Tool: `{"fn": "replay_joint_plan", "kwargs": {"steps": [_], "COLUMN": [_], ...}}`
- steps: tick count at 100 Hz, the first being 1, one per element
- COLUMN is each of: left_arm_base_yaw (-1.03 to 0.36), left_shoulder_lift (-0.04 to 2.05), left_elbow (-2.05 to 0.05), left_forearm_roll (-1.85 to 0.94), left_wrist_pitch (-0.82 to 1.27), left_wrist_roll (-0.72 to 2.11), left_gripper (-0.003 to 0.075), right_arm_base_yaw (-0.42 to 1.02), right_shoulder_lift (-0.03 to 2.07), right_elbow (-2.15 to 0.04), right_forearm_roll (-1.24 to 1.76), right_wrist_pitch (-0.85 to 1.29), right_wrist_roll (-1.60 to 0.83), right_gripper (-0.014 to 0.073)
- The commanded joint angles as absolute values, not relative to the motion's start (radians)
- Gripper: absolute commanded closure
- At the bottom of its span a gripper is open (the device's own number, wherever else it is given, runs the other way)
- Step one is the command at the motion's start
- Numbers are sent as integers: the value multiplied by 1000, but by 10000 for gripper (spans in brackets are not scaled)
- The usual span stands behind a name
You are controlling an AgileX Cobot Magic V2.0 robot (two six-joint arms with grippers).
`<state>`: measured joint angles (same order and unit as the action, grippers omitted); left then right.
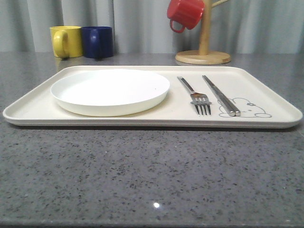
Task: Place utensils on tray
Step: 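Move the right gripper back and grasp the spoon, then place the spoon on the tray beside the chopsticks, release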
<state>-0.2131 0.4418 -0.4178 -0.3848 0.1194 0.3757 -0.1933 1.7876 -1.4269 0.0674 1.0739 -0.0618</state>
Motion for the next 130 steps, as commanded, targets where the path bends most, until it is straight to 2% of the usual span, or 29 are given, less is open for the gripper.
{"fn": "replay_joint_plan", "kwargs": {"steps": [1, 22, 30, 42, 49, 81, 101, 130], "left_arm_base_yaw": [-222, -222, -222, -222, -222, -222, -222, -222], "left_shoulder_lift": [445, 445, 445, 445, 445, 445, 445, 445], "left_elbow": [-444, -444, -444, -444, -444, -444, -444, -444], "left_forearm_roll": [-389, -389, -389, -389, -389, -389, -389, -389], "left_wrist_pitch": [49, 49, 49, 49, 49, 49, 49, 49], "left_wrist_roll": [376, 376, 376, 376, 376, 376, 376, 376], "left_gripper": [738, 738, 738, 738, 738, 738, 738, 738], "right_arm_base_yaw": [-198, -198, -198, -198, -198, -161, -7, 221], "right_shoulder_lift": [1758, 1769, 1768, 1766, 1762, 1618, 1512, 1545], "right_elbow": [-1458, -1458, -1458, -1458, -1460, -1465, -1465, -1451], "right_forearm_roll": [61, 61, 61, 62, 62, 71, 77, 76], "right_wrist_pitch": [1067, 1080, 1086, 1089, 1091, 1153, 1122, 1045], "right_wrist_roll": [-72, -72, -72, -59, -39, 81, 161, 284], "right_gripper": [285, 306, 401, 610, 663, 660, 659, 659]}}
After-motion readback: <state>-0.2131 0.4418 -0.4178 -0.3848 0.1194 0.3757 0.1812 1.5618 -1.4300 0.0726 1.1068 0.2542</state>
